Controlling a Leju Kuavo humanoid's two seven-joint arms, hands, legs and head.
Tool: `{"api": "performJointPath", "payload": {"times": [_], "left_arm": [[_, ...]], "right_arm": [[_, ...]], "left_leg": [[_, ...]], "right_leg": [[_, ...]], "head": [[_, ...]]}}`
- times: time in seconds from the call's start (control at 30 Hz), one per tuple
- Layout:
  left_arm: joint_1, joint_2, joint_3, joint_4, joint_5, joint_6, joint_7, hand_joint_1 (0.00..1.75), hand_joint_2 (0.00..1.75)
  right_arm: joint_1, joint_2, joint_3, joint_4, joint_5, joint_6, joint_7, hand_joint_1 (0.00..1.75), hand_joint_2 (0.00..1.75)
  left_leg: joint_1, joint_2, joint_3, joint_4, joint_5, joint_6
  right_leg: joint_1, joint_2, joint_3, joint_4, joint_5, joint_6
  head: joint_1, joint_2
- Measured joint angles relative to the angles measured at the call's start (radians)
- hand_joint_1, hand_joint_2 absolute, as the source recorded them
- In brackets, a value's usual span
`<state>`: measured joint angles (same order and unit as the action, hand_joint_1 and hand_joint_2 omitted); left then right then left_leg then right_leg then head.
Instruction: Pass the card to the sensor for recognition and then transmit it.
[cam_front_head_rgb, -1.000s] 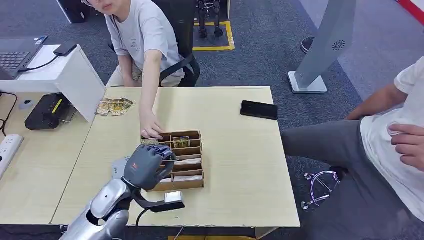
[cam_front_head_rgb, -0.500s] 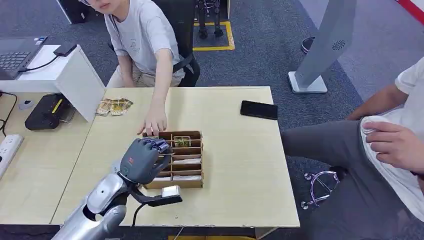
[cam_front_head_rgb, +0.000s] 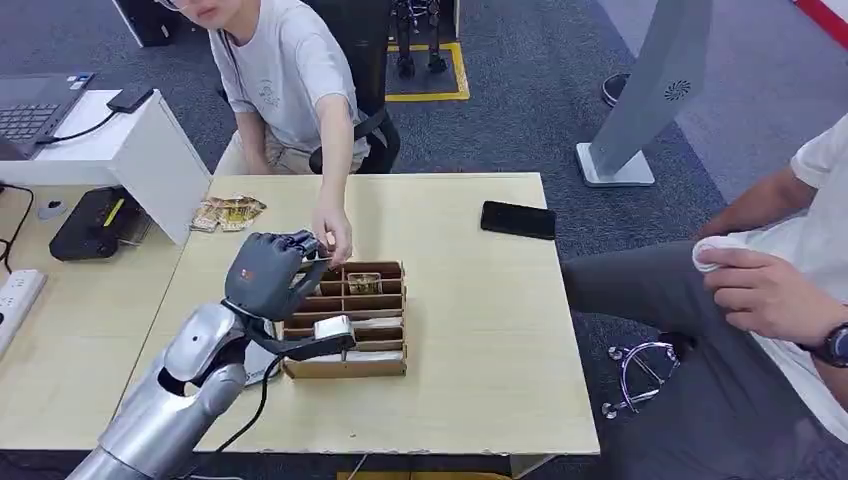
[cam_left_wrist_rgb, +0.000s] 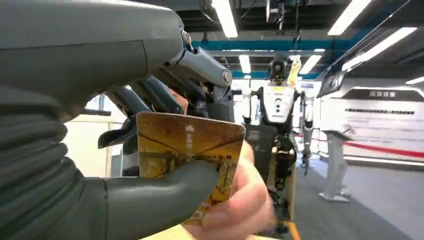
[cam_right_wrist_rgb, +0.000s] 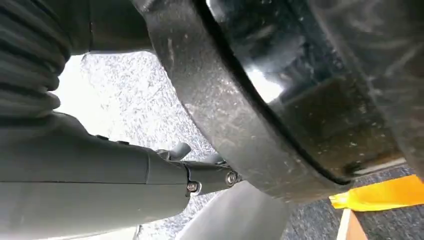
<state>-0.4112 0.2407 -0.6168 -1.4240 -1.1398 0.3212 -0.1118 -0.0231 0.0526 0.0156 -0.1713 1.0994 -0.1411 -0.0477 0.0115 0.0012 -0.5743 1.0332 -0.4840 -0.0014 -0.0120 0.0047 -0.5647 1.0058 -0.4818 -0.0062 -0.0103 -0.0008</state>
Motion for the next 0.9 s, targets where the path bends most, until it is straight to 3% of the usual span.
{"api": "performJointPath", "payload": {"times": [0.4,0.9], "left_arm": [[-0.059,-0.019,0.024,0.106,-0.04,0.005,0.046,1.75,1.75],[-0.072,-0.029,0.036,0.161,-0.043,0.008,0.049,1.75,1.75]], "right_arm": [[0.0,0.001,0.0,0.0,0.012,0.002,0.006,0.0,1.75],[-0.001,0.002,0.0,0.0,0.014,0.002,0.006,0.0,1.75]], "left_leg": [[0.0,0.0,0.0,0.0,0.0,0.0],[0.0,0.0,0.0,0.0,0.0,0.0]], "right_leg": [[0.0,0.0,0.0,0.0,0.0,0.0],[0.0,0.0,-0.001,0.0,0.0,0.0]], "head": [[0.0,0.0],[0.0,0.0]]}}
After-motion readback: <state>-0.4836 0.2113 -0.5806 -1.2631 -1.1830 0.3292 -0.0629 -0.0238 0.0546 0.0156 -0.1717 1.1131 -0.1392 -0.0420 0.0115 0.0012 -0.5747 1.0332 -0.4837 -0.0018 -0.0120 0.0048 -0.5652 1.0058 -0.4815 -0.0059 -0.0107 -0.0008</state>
